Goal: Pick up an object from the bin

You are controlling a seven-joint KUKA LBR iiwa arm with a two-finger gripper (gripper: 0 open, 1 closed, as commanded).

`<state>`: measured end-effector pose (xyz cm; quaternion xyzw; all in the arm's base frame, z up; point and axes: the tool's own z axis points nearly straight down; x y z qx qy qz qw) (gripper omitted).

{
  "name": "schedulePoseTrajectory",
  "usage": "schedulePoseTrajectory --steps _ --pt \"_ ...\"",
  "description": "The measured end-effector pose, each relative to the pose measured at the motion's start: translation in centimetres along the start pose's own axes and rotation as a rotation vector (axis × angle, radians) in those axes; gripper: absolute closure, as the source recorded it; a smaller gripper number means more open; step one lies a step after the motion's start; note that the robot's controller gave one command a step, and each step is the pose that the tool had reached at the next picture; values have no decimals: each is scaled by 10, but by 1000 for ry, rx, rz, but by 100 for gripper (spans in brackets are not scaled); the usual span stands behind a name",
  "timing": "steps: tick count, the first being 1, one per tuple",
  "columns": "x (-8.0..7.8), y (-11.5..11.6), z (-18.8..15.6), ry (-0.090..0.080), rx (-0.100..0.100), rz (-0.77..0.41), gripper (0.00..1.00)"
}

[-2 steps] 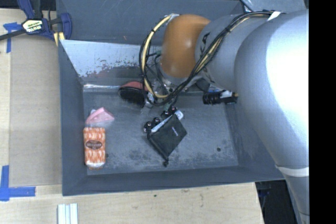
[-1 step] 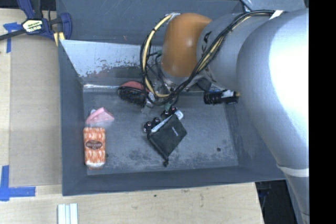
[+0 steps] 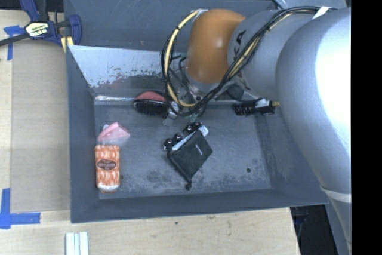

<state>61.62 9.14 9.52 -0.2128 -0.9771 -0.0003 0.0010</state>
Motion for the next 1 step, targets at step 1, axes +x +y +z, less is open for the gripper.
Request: schedulePoseTrajectory --steps 1 --pt "-2 1 -19 -5 -3 0 100"
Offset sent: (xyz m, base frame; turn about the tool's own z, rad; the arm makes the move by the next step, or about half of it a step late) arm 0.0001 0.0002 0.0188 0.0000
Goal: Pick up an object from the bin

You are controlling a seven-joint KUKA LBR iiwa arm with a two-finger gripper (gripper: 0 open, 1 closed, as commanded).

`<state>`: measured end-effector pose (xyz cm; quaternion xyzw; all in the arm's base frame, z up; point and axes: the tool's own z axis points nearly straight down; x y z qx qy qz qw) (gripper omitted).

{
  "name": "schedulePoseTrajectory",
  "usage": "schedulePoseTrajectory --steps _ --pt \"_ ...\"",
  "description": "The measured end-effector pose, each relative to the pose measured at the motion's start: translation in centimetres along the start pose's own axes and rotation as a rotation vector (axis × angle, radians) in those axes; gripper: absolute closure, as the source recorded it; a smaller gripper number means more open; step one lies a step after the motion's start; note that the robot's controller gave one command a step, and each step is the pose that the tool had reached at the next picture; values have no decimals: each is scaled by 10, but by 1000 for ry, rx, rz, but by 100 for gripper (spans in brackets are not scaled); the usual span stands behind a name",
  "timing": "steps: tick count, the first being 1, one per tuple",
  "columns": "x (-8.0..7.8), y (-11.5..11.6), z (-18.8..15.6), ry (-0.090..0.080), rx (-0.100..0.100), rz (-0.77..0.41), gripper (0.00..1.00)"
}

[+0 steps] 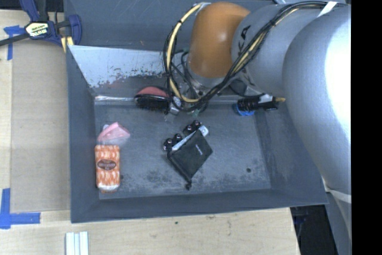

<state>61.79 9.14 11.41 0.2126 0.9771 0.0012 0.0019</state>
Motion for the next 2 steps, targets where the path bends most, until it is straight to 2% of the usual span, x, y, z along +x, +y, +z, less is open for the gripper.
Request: schedulePoseTrajectory --steps 1,2 --pt "-1 0 -14 -2 -1 0 100" --pt "0 0 -29 3 2 0 100"
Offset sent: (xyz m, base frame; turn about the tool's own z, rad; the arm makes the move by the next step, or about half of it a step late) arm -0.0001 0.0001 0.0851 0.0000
